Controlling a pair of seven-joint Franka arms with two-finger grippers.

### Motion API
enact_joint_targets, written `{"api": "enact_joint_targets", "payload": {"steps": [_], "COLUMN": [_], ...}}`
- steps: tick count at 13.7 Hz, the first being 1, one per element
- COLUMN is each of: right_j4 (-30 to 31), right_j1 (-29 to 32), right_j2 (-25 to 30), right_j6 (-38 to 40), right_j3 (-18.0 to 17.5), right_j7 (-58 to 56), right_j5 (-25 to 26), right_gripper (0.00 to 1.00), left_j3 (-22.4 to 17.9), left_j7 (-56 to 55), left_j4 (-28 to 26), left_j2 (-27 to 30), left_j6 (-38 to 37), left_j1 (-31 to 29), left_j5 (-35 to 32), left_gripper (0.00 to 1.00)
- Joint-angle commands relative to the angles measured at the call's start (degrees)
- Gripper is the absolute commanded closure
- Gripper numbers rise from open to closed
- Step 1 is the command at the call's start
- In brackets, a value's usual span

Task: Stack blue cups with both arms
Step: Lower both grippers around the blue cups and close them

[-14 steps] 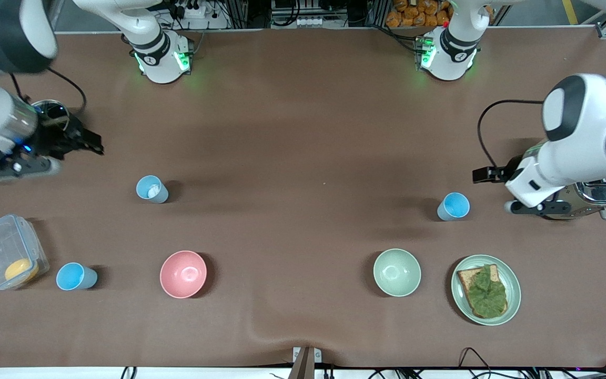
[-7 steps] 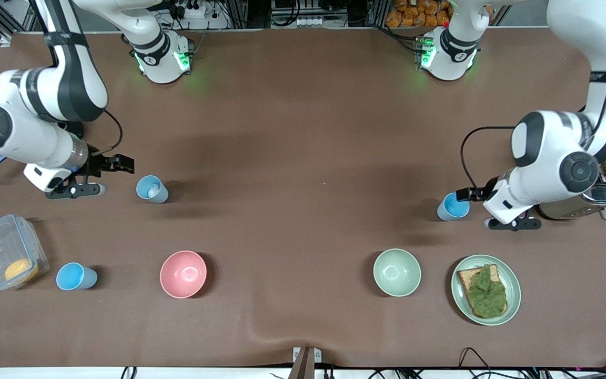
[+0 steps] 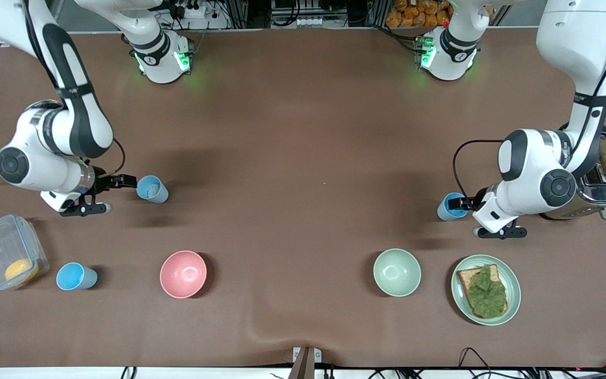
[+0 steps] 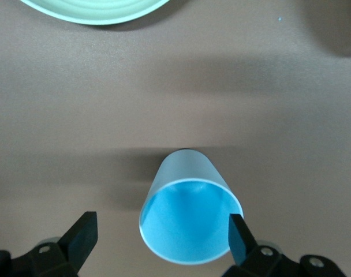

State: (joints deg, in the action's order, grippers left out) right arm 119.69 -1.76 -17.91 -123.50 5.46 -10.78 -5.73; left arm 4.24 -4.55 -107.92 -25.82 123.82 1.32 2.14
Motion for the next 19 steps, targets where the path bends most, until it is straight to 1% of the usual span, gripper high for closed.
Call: {"api": "enact_joint_targets", "payload": {"steps": [1, 3, 4, 5, 6, 7, 8, 10, 11, 16, 17, 19], "right_j4": [-0.8, -0.7, -0.8, -0.9, -1.1, -1.5, -2.4, -5.1, -6.3, -7.0, -8.0, -13.1], "right_j1": [0.6, 0.5, 0.3, 0.1, 0.0, 0.0, -0.4, -1.3, -1.8, -5.5, -6.3, -9.7], "right_j2": [-2.6, -4.1, -4.7, -4.8, -4.8, -4.8, -4.8, -4.7, -4.7, -4.1, -3.7, -3.7], "right_j6": [-1.1, -2.5, -3.0, -3.0, -2.7, -2.3, -1.8, 2.9, 4.5, 4.8, 6.3, 12.5], "right_j3": [-0.8, -0.9, -1.0, -1.0, -1.0, -1.1, -1.1, -1.1, -1.1, -1.1, -1.1, -1.2], "right_j7": [-1.0, -1.1, -1.1, -1.1, -1.1, -1.0, -0.7, -0.3, -0.3, -0.3, 0.2, 5.1], "right_j5": [-3.5, -3.7, -3.6, -3.6, -3.7, -3.6, -3.6, -3.7, -3.7, -3.6, -3.7, -3.7], "right_gripper": [0.09, 0.11, 0.2, 0.38, 0.59, 0.79, 0.88, 1.0, 1.0, 1.0, 1.0, 1.0], "left_j3": [0.2, 0.2, 0.2, 0.2, 0.2, 0.2, 0.2, 0.2, 0.2, 0.2, 0.2, 0.2], "left_j7": [0.5, 0.5, 0.5, 0.4, 0.2, 0.2, 0.3, 0.2, 0.2, 0.5, 0.5, 0.3], "left_j4": [0.6, 0.7, 0.6, 0.6, 0.6, 0.7, 0.7, 0.7, 0.8, 1.7, 2.2, 2.8], "left_j2": [-2.1, -3.5, -3.7, -4.0, -4.2, -4.3, -4.3, -4.2, -4.1, -3.5, -3.4, -2.7], "left_j6": [1.5, 2.1, 2.3, 2.3, 2.3, 2.3, 2.3, 3.2, 3.3, 3.7, 3.7, 3.7], "left_j1": [-0.3, -0.1, 0.0, 0.1, 0.1, 0.1, -0.1, -0.1, 0.2, -0.3, -0.3, -0.2], "left_j5": [0.4, 0.4, 0.4, 0.5, 0.5, 0.5, 0.5, 0.5, 0.6, 0.9, 0.9, 1.3], "left_gripper": [0.0, 0.0, 0.0, 0.36, 0.82, 1.0, 1.0, 1.0, 1.0, 1.0, 1.0, 1.0]}}
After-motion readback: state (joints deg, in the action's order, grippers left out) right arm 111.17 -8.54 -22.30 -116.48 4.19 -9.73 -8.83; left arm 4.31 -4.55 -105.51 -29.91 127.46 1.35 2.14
